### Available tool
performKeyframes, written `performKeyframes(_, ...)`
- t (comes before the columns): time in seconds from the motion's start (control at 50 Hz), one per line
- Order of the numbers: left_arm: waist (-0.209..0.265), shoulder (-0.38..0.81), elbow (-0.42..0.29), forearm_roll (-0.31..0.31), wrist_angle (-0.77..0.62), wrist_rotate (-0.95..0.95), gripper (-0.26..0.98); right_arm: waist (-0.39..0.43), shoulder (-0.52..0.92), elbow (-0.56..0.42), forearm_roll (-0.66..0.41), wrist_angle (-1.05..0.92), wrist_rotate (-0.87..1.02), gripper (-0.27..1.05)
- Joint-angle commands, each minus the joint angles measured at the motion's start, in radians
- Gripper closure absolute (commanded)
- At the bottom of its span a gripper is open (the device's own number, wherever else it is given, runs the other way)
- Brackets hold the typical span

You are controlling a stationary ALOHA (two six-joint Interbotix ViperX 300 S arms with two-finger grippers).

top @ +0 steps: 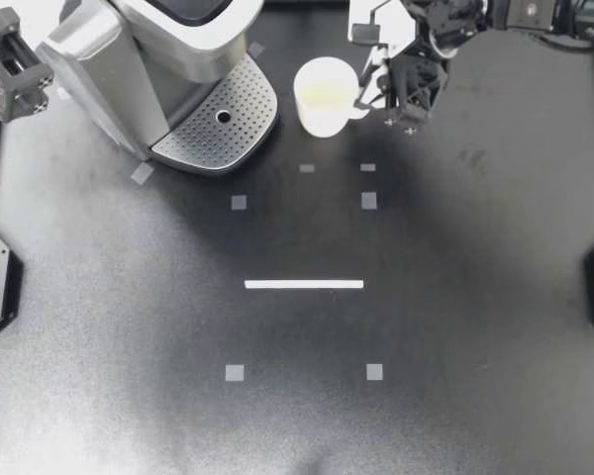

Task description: Place the coffee capsule inside the capsule container, then place the cup onto the center of the cup tray.

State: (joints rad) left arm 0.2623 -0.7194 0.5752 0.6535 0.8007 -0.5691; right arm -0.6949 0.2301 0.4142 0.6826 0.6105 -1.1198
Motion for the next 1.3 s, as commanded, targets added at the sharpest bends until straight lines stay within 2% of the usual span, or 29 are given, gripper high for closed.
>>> performKeyframes(0.0, -0.002, -0.003, -0.011, 0.005, -0.008, -0.003, 0.62, 0.026, -0.044, -0.025, 0.005, -0.003, 0.005, 0.77)
performKeyframes(0.28, -0.002, -0.008, -0.003, 0.005, -0.011, -0.005, 0.62, 0.078, -0.112, -0.051, 0.005, -0.008, 0.041, 0.77)
performKeyframes(0.5, -0.002, -0.015, 0.000, 0.005, -0.018, -0.005, 0.62, 0.110, -0.106, -0.087, 0.005, -0.008, 0.054, 0.77)
performKeyframes(1.28, -0.002, -0.025, 0.005, 0.003, -0.018, -0.005, 0.62, 0.167, 0.075, -0.321, 0.005, 0.002, 0.058, 0.77)
